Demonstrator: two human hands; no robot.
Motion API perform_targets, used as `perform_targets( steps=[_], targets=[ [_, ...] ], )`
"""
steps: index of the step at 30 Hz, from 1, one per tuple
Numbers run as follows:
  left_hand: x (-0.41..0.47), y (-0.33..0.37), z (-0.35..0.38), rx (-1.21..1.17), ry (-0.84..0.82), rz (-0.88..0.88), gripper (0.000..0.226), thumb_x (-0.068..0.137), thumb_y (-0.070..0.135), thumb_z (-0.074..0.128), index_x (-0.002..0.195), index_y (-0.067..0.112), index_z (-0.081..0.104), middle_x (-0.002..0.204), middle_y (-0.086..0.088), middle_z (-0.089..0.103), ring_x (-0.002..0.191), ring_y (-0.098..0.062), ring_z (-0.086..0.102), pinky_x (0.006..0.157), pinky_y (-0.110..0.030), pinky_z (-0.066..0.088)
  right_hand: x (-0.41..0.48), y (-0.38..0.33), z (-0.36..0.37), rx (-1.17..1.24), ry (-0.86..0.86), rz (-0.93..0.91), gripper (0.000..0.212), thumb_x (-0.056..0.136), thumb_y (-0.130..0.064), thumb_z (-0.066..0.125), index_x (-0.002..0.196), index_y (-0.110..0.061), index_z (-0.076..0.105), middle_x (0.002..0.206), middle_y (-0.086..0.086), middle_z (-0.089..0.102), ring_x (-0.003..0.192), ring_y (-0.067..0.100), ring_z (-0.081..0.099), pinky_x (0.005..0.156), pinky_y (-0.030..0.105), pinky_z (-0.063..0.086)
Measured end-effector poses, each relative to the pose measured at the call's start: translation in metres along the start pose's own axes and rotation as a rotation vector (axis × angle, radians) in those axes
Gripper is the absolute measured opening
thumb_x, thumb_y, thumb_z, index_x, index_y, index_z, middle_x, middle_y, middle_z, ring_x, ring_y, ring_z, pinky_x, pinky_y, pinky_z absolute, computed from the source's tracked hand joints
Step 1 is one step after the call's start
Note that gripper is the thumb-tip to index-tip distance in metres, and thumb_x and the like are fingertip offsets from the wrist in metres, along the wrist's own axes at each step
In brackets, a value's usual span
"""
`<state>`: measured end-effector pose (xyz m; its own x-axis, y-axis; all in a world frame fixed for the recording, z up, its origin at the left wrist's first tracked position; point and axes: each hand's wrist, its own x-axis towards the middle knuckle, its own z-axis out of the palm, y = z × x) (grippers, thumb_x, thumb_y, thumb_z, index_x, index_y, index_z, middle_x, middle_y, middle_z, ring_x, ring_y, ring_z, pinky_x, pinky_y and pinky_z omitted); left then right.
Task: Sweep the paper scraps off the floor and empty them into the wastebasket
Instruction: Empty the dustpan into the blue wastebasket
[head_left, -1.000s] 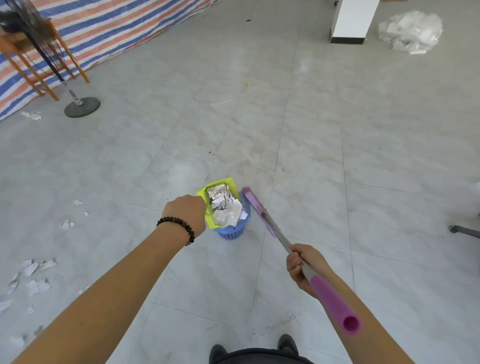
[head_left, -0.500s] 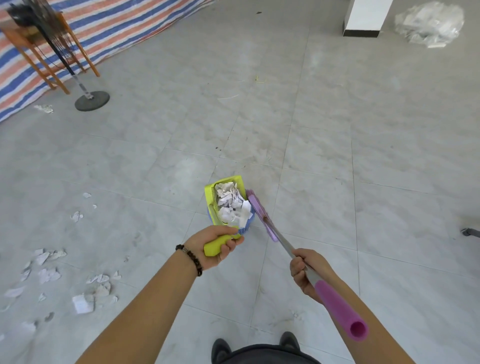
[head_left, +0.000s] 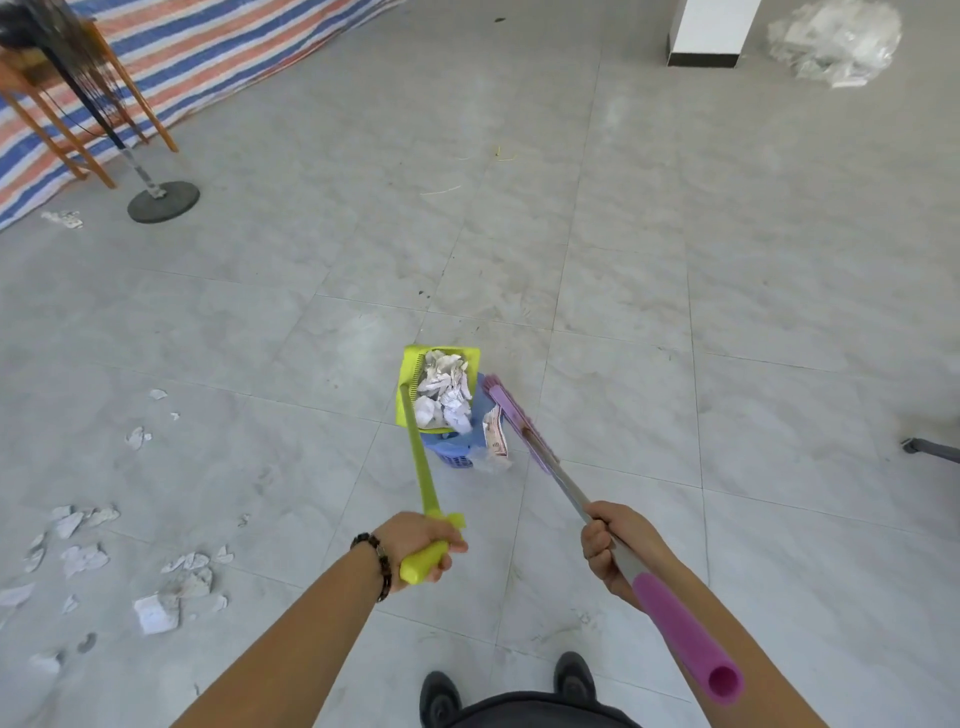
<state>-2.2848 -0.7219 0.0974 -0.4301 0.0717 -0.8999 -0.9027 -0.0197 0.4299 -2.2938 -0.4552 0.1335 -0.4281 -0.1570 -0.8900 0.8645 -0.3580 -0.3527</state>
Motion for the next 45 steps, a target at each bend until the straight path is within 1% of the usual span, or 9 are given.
perform_targets(
  steps=[5, 8, 13, 17, 24, 27, 33, 40, 45],
  targets=[
    [0.011, -0.038, -0.006, 0.201, 0.021, -0.196, 0.008, 0.097, 0.011, 0.056, 0.097, 0.008, 0.049, 0.079, -0.016, 0.063, 0.043, -0.017, 0.056, 0.041, -0.021, 0.047, -0.001, 0.009, -0.006, -0.014, -0.011, 0.027, 0.018, 0.094, -0.012, 0.055, 0.078, -0.013, 0.047, 0.050, -0.004, 0.040, 0.030, 0.004, 0.038, 0.028, 0.015, 0.036],
    [0.014, -0.041, -0.005, 0.253, 0.055, -0.174, 0.008, 0.096, 0.009, 0.055, 0.090, 0.007, 0.050, 0.066, -0.009, 0.053, 0.046, -0.016, 0.048, 0.041, -0.020, 0.041, 0.000, 0.016, -0.013, 0.033, -0.027, 0.049, 0.017, 0.092, -0.006, 0.053, 0.079, -0.014, 0.046, 0.049, -0.005, 0.040, 0.031, 0.004, 0.039, 0.028, 0.015, 0.036],
    [0.010, -0.037, 0.002, 0.280, 0.115, -0.115, 0.018, 0.095, 0.001, 0.051, 0.078, 0.006, 0.048, 0.064, -0.010, 0.048, 0.047, -0.018, 0.043, 0.041, -0.020, 0.037, 0.002, 0.025, -0.023, 0.080, -0.047, 0.055, 0.022, 0.090, -0.003, 0.051, 0.076, -0.017, 0.041, 0.049, -0.007, 0.039, 0.031, 0.004, 0.038, 0.028, 0.014, 0.034],
    [0.005, -0.051, 0.009, 0.242, 0.173, -0.086, 0.015, 0.094, -0.002, 0.046, 0.083, 0.008, 0.046, 0.064, -0.010, 0.047, 0.047, -0.017, 0.040, 0.041, -0.018, 0.033, 0.000, 0.034, -0.023, 0.108, -0.062, 0.026, 0.022, 0.091, -0.002, 0.049, 0.077, -0.016, 0.041, 0.049, -0.006, 0.039, 0.031, 0.004, 0.037, 0.028, 0.015, 0.035],
    [0.007, -0.055, -0.002, 0.441, 0.250, -0.114, 0.012, 0.096, 0.002, 0.041, 0.086, 0.009, 0.041, 0.066, -0.009, 0.046, 0.049, -0.018, 0.039, 0.041, -0.020, 0.032, -0.003, 0.040, -0.032, 0.187, -0.073, 0.020, 0.024, 0.092, -0.003, 0.045, 0.077, -0.020, 0.037, 0.050, -0.008, 0.034, 0.031, 0.003, 0.032, 0.027, 0.013, 0.029],
    [0.013, -0.057, 0.003, 0.474, 0.262, -0.095, 0.007, 0.096, 0.005, 0.042, 0.100, 0.010, 0.042, 0.070, -0.010, 0.048, 0.050, -0.018, 0.042, 0.041, -0.020, 0.034, -0.002, 0.042, -0.037, 0.232, -0.058, 0.025, 0.026, 0.092, -0.004, 0.046, 0.075, -0.020, 0.036, 0.051, -0.009, 0.033, 0.032, 0.003, 0.031, 0.028, 0.013, 0.029],
    [0.031, -0.068, 0.007, 0.477, 0.305, -0.074, 0.026, 0.096, 0.010, 0.045, 0.121, 0.008, 0.046, 0.077, -0.012, 0.051, 0.054, -0.019, 0.045, 0.042, -0.019, 0.038, 0.014, 0.050, -0.041, 0.132, 0.048, 0.032, 0.029, 0.090, -0.002, 0.047, 0.066, -0.016, 0.040, 0.046, -0.004, 0.039, 0.031, 0.006, 0.036, 0.029, 0.016, 0.034],
    [0.028, -0.078, -0.005, 0.564, 0.396, -0.082, 0.021, 0.092, 0.016, 0.047, 0.113, 0.014, 0.043, 0.090, -0.012, 0.051, 0.065, -0.023, 0.048, 0.047, -0.021, 0.041, 0.051, 0.075, -0.060, 0.215, 0.138, 0.138, 0.011, 0.090, 0.003, 0.045, 0.087, -0.008, 0.046, 0.057, 0.005, 0.043, 0.033, 0.010, 0.043, 0.033, 0.018, 0.044],
    [0.017, -0.084, -0.013, 0.607, 0.449, -0.024, 0.020, 0.089, 0.011, 0.045, 0.109, 0.014, 0.046, 0.093, -0.014, 0.055, 0.066, -0.024, 0.053, 0.048, -0.023, 0.045, 0.060, 0.082, -0.055, 0.232, 0.159, 0.153, 0.027, 0.090, 0.008, 0.040, 0.109, -0.008, 0.048, 0.068, 0.010, 0.045, 0.033, 0.012, 0.045, 0.032, 0.020, 0.043]
  ],
)
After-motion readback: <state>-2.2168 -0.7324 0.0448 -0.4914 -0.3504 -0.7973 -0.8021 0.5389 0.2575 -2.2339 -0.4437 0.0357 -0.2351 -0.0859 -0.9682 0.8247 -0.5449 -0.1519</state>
